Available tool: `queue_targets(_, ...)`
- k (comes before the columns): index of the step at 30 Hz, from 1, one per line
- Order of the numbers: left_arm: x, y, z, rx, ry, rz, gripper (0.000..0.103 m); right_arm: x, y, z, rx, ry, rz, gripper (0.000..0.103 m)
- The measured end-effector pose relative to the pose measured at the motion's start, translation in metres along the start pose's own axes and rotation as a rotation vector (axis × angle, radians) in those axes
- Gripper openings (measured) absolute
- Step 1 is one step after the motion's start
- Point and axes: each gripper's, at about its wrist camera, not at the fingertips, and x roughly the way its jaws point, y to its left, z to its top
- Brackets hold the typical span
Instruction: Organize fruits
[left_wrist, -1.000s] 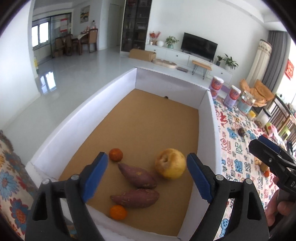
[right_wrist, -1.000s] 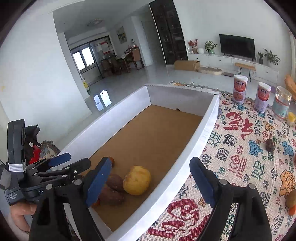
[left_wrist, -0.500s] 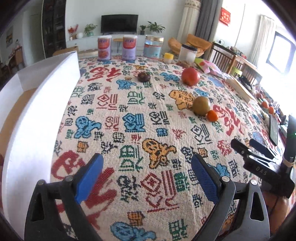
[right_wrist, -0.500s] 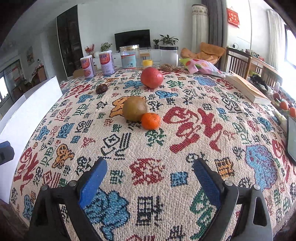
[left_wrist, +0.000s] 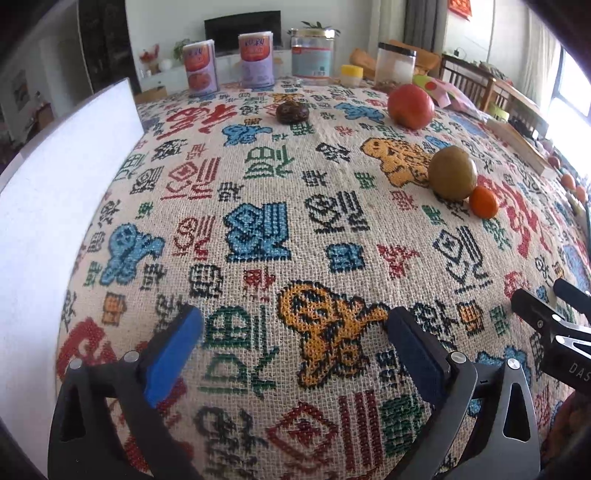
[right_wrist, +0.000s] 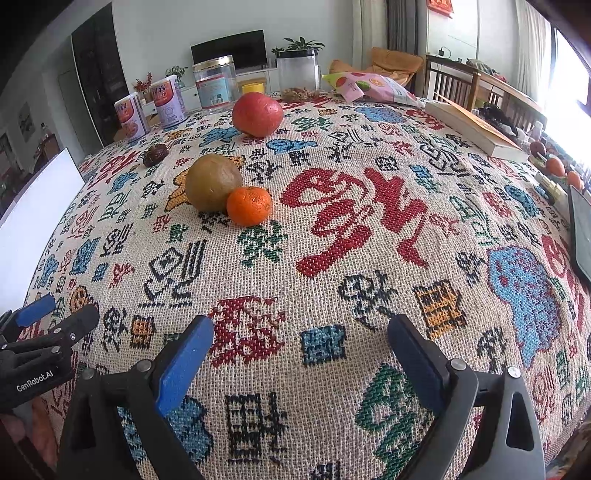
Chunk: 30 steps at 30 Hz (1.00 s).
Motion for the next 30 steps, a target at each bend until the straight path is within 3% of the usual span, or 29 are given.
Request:
queue_targets(5, 0.0016, -0.0002, 0.0006, 0.003, 0.002, 0.001, 0.102, 0.0033, 0.0093, -0.0003, -0.044, 0.023, -0.024, 0.103)
queue_targets(30, 0.0014, -0.0002, 0.0008, 0.002, 0.002, 0.000, 0.102, 0.0029, 0.0082, -0.0002, -0.044, 0.026, -0.025, 0.103)
